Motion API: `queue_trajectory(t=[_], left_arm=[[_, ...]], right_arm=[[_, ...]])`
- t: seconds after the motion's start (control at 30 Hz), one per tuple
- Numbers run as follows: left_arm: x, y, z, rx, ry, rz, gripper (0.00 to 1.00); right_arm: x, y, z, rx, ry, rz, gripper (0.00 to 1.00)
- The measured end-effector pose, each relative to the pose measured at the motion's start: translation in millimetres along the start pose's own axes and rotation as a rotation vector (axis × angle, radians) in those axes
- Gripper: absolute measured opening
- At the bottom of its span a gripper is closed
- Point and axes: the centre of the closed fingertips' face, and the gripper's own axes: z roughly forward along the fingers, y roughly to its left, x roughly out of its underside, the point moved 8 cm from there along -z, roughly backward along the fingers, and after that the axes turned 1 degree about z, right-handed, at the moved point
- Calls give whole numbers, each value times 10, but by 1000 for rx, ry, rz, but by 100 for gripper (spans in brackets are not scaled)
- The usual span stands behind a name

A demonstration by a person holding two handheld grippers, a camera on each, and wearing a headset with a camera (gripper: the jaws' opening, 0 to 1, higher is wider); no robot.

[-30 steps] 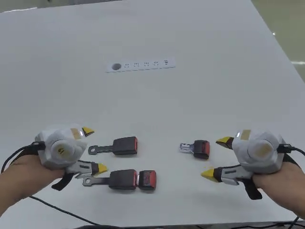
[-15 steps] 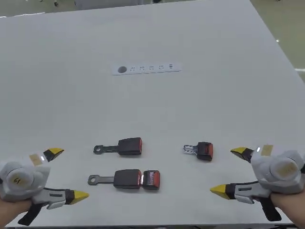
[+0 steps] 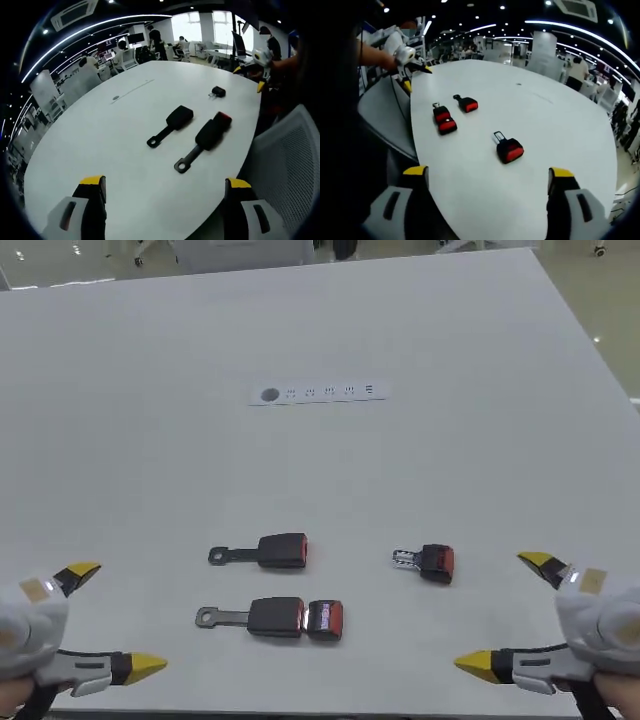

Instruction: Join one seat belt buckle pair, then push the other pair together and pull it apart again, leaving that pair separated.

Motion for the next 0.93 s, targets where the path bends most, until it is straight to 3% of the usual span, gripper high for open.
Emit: queue_trajectory(t=[0.47, 0.93], left_arm=[[-11, 17, -9, -35, -11, -2, 100], [31, -38, -1, -1, 7, 10, 100]], right_arm=[[6, -47, -43, 16, -14, -18, 100], [-33, 60, 5, 20, -7, -23, 100]])
